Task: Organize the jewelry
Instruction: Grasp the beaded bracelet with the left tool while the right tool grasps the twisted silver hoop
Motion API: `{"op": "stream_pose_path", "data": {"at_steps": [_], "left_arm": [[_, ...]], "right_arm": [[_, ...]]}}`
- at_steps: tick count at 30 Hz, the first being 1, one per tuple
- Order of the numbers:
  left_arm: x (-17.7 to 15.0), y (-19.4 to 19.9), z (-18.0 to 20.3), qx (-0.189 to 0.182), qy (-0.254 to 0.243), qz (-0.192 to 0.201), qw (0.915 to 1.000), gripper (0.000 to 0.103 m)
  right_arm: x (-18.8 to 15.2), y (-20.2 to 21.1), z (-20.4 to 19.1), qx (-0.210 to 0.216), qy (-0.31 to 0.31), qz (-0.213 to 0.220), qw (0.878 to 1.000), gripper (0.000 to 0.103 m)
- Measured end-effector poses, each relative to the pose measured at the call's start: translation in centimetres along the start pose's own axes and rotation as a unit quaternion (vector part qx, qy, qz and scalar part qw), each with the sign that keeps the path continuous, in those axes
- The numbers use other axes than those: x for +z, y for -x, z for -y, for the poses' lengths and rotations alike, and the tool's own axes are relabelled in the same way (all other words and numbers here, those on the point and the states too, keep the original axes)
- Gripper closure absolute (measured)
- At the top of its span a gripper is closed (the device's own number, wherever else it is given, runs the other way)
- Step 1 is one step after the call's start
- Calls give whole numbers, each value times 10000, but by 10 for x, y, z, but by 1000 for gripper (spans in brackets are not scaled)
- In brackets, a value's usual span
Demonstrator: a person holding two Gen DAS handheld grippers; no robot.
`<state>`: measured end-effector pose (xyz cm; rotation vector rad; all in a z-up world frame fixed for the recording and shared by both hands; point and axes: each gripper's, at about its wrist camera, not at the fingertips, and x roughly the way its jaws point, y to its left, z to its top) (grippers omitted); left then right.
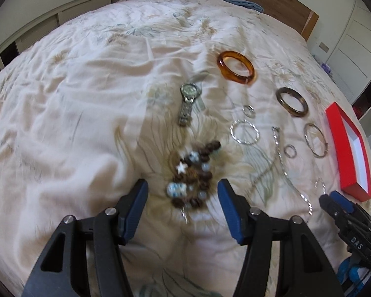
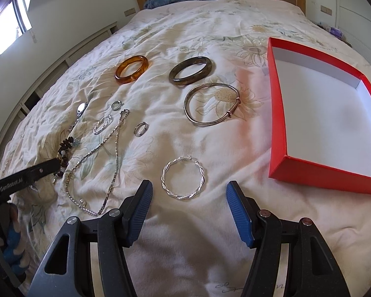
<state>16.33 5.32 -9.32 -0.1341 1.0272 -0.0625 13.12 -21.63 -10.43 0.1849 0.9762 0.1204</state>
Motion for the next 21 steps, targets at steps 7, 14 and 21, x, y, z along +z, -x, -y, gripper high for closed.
{"op": "stream_pose_path", "data": {"at_steps": [7, 14, 21], "left_arm": [[10, -18, 2, 132, -178, -53, 9997, 47], [7, -25, 8, 312, -349, -73, 9989, 60], [5, -28, 11, 300, -454, -105, 9985, 82]], "right_arm": [[5, -9, 1, 14, -51, -17, 10000, 41], [6, -18, -1, -22, 36, -82, 10000, 44], [0, -18, -1, 8, 200, -169, 9997, 63]]}}
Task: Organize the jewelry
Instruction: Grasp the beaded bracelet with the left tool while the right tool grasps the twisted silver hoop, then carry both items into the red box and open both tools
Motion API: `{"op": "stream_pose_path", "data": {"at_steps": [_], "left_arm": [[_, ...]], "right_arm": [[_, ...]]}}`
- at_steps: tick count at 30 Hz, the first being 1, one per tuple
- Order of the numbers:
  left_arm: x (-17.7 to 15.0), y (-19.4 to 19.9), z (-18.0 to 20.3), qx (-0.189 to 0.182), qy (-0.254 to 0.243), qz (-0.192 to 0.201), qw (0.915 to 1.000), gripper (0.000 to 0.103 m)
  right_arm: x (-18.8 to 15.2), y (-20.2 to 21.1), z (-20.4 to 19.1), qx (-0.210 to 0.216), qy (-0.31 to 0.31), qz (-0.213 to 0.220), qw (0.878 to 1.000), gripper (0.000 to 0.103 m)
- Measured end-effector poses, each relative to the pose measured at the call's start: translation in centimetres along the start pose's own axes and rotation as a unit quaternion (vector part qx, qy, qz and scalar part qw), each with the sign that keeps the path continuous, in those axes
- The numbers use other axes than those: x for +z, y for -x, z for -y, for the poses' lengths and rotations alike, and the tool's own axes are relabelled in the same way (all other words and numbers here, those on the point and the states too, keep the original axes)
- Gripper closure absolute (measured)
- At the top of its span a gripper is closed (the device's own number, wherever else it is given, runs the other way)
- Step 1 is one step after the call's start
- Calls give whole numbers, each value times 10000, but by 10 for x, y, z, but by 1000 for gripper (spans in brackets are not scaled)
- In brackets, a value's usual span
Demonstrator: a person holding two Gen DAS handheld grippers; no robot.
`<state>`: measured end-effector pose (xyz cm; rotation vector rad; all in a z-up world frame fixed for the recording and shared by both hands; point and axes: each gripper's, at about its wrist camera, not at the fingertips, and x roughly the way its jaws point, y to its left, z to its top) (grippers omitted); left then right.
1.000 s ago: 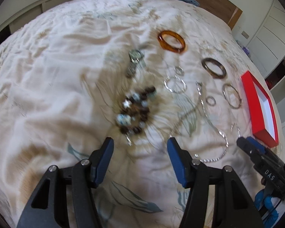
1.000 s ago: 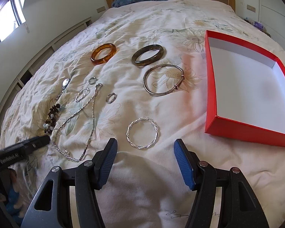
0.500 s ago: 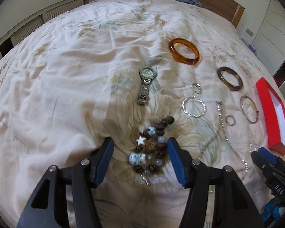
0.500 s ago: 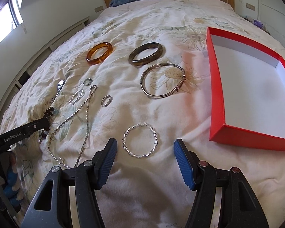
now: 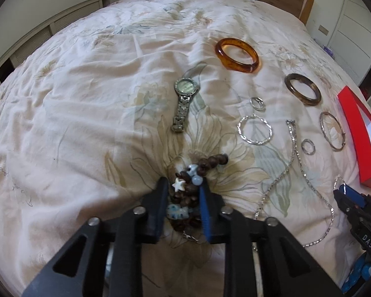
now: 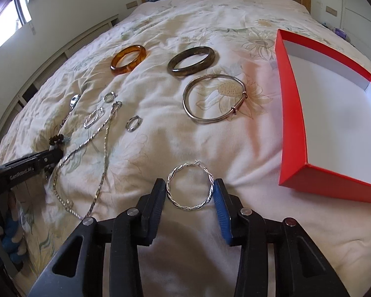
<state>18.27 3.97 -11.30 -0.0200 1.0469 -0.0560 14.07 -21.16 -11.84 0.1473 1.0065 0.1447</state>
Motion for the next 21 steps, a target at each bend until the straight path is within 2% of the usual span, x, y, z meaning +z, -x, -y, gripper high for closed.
{"op": "stream_pose_path", "data": {"at_steps": [3, 8, 13, 21], "left_arm": [[0, 3, -3, -60, 67, 12, 10000, 89], [3, 18, -15, -214, 298, 61, 9993, 90], [3, 41, -17, -247, 327, 205, 9989, 90], [8, 85, 11, -511, 109, 479, 9975, 90]], "right_arm": [[-2, 7, 0, 65, -18, 36, 10000, 63], [-3, 23, -3, 153, 17, 170, 9997, 63], [-1, 48, -7, 253, 28, 400, 9989, 63], [-4, 93, 8, 232, -65, 741, 9970, 63]]}}
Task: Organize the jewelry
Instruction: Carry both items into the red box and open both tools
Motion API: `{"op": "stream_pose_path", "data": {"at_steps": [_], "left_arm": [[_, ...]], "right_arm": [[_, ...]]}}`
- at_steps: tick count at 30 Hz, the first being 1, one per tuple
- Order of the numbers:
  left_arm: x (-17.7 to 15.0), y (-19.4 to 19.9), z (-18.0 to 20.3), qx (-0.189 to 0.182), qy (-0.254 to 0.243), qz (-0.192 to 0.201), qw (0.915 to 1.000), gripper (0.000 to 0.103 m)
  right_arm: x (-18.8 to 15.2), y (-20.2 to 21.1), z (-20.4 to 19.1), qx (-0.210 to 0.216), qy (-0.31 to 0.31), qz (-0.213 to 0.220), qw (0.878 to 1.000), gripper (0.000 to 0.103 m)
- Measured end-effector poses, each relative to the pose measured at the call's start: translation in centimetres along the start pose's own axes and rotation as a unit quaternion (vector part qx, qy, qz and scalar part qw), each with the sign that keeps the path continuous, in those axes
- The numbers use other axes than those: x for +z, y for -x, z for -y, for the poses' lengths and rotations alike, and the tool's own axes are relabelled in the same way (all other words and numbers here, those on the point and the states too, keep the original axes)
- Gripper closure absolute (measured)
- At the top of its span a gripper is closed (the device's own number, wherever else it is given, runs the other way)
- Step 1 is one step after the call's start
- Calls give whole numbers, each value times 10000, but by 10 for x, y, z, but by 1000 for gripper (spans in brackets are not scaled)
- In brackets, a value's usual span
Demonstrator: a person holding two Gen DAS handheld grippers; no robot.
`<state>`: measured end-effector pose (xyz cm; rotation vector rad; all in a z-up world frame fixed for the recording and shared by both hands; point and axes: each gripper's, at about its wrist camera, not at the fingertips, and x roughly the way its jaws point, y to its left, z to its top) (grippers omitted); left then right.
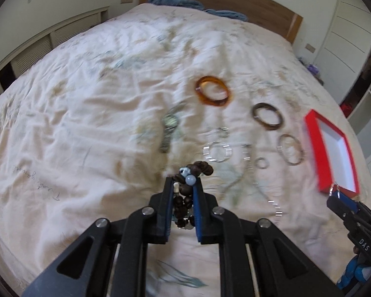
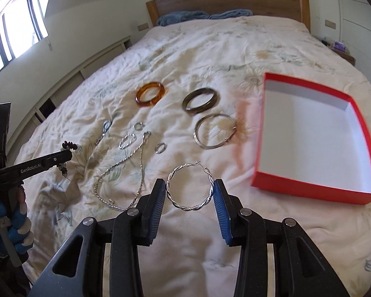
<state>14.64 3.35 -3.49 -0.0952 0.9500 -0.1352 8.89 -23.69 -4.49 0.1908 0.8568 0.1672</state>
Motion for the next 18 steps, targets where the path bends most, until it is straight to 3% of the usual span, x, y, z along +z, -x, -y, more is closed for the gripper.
{"op": "stream_pose_path", "data": {"at_steps": [10, 14, 18], "left_arm": [[23, 5, 116, -1088, -501, -129, 9927, 90], [37, -13, 180, -1557, -690, -293, 9850, 90], [44, -40, 243, -1772, -1014, -462, 9778, 90]], "right_arm": [[19, 35, 83, -443, -277, 177, 9985, 63], [34, 32, 129, -633, -359, 132, 9973, 63], [49, 13, 168, -715, -344, 1, 9968, 63]]}}
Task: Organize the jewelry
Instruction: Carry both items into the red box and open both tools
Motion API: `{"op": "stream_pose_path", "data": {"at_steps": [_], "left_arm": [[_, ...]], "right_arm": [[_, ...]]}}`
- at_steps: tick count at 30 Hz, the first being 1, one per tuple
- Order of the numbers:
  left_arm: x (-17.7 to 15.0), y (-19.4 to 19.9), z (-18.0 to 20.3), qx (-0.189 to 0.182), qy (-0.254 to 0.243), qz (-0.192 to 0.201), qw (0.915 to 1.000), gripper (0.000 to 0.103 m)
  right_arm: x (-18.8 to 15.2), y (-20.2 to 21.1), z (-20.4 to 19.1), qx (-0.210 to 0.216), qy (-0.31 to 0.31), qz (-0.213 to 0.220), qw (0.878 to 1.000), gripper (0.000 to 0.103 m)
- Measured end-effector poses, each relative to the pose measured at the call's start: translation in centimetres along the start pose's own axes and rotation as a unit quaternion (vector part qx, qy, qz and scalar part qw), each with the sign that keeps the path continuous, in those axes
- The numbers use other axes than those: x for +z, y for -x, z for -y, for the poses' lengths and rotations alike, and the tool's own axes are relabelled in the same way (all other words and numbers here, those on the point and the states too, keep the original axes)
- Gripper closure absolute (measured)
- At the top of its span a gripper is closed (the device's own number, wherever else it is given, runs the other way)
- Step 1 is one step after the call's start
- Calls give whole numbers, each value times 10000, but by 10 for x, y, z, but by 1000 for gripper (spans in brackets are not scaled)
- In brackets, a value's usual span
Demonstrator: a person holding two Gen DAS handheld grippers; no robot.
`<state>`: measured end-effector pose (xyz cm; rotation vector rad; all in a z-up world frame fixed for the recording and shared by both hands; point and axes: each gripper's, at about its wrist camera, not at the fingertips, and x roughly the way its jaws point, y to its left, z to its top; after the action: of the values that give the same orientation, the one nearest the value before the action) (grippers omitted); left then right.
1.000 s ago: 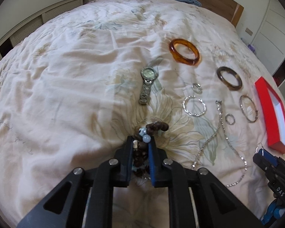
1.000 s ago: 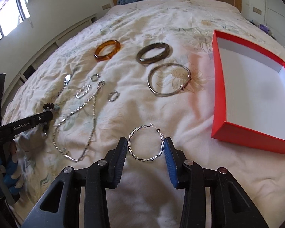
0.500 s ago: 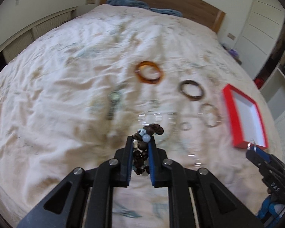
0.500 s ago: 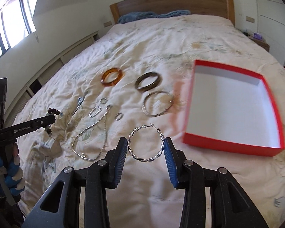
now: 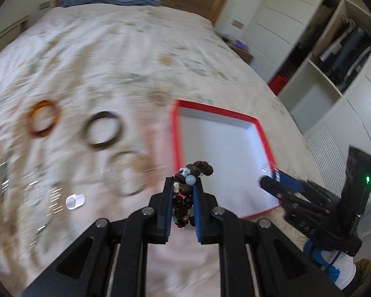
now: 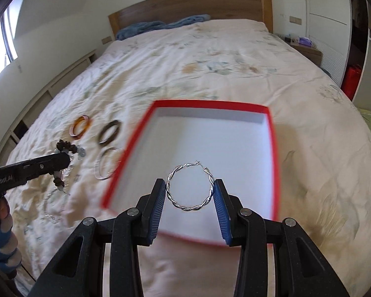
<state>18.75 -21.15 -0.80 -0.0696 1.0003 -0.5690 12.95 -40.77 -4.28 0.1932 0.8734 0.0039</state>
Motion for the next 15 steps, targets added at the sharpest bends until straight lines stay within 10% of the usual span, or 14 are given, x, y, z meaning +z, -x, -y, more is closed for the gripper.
{"op": "stream_pose_path", "data": {"at_steps": [15], "left_arm": [[12, -122, 41, 491, -657, -569, 9950, 89]], "right_arm": [[33, -87, 37, 108, 801, -568, 9951, 63]]}}
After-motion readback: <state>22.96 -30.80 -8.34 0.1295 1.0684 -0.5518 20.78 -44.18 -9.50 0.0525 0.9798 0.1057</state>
